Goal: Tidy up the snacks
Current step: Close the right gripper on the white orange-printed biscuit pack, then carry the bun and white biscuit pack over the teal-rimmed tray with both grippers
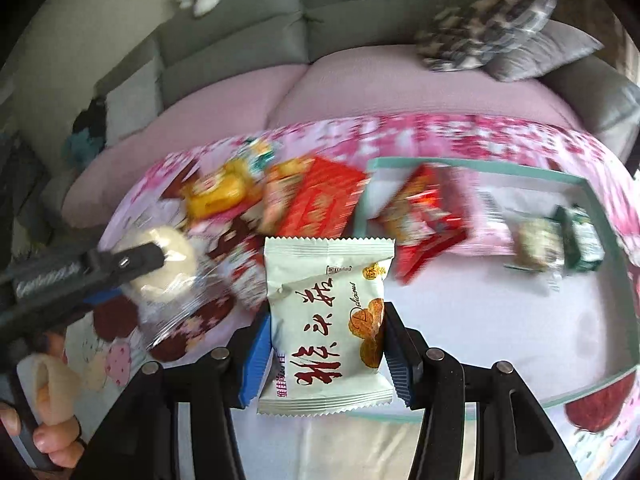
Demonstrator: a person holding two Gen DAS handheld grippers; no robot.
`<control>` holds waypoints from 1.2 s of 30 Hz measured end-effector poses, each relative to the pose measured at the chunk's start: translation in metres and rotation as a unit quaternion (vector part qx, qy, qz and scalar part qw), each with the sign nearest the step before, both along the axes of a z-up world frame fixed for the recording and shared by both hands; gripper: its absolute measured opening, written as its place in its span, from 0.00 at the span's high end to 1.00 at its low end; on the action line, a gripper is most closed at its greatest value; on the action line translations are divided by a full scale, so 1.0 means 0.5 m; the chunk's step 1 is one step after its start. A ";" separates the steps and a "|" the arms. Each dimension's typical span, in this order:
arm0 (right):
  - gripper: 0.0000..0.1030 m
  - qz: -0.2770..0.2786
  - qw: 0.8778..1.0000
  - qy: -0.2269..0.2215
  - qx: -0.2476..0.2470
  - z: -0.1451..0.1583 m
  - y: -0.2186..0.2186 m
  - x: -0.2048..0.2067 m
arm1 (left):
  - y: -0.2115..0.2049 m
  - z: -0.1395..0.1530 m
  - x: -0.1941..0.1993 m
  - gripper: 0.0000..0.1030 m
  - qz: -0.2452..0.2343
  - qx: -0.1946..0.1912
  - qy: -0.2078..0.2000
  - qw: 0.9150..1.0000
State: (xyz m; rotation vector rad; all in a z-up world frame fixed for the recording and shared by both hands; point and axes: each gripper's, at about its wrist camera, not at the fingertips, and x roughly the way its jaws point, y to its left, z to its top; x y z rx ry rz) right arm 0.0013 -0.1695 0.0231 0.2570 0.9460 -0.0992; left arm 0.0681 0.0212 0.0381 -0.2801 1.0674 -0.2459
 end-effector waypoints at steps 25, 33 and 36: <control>0.47 -0.274 0.961 0.027 -0.006 -0.023 -0.339 -0.159 | -0.350 -0.057 -0.082 0.57 -0.245 -0.019 0.005 0.969; 0.47 -0.261 0.965 0.030 -0.013 -0.027 -0.332 -0.147 | -0.362 -0.098 -0.073 0.57 -0.248 -0.002 0.022 0.969; 0.47 -0.259 0.965 0.031 -0.013 -0.029 -0.333 -0.146 | -0.361 -0.102 -0.072 0.56 -0.247 -0.001 0.023 0.969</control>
